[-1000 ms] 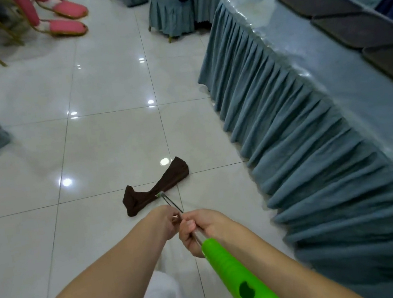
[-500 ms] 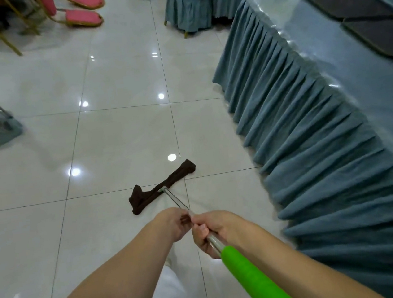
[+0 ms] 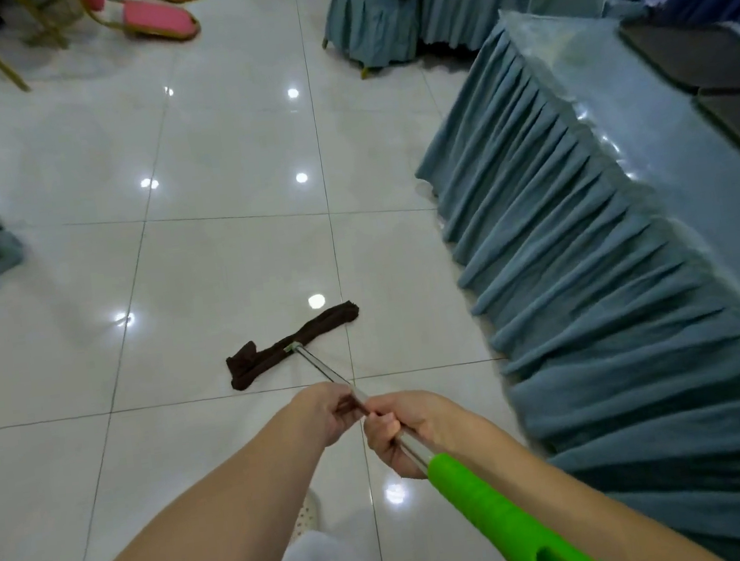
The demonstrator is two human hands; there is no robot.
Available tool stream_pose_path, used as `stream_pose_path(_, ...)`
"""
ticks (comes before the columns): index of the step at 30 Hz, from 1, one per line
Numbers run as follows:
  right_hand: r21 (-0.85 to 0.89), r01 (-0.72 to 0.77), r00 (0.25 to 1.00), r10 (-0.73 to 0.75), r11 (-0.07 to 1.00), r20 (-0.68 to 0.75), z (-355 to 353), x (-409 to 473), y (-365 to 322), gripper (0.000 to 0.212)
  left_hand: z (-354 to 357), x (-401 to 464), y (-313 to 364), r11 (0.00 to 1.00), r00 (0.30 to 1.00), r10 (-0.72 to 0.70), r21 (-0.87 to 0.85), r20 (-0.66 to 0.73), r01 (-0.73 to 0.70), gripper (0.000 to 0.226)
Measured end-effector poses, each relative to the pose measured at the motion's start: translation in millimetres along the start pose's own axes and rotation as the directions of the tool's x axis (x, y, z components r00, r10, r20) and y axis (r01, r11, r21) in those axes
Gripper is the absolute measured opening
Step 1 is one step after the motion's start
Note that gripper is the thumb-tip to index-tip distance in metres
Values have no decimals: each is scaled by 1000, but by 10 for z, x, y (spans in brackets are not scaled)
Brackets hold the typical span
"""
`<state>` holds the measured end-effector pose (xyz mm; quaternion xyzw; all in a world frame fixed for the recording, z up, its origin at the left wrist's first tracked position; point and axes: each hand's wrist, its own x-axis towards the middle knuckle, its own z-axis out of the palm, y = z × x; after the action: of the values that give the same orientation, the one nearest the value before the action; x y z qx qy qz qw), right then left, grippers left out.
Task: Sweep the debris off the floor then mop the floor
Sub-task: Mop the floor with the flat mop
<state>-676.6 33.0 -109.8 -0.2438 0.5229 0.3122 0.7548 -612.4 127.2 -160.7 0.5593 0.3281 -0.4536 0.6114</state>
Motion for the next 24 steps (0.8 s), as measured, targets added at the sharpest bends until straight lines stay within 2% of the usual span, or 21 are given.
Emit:
stream_pose_path(3, -27, 16, 1000, -16, 1000, 4, 303, 105, -324, 25, -51, 166, 421, 1000, 1000, -4, 6, -5, 4, 36)
stream_pose_path(6, -26, 29, 1000, -29, 999, -7, 522, 209, -614, 21, -80, 317, 763, 999, 1000, -10, 31, -5, 11, 54)
stream_pose_path(7, -32, 29, 1000, -29, 999, 1, 572, 233, -703, 20, -70, 362, 857, 999, 1000, -9, 33, -8, 10, 54)
stream_pose_path(11, -47, 13, 1000, -13, 999, 0, 665, 289, -1060, 20, 31, 528, 1147, 1000, 999, -1, 18, -34, 2, 35)
stream_pose_path(17, -88, -10, 1000, 11, 996, 14, 717, 409, -1659, 20, 291, 780, 1551, 998, 997, -3, -60, -77, -2, 35)
stream_pose_path(24, -172, -77, 994, 89, 982, 63, 652, 492, -2649, 23, 885, 1086, 2048, 979, 991, 74, -183, -112, -94, 29)
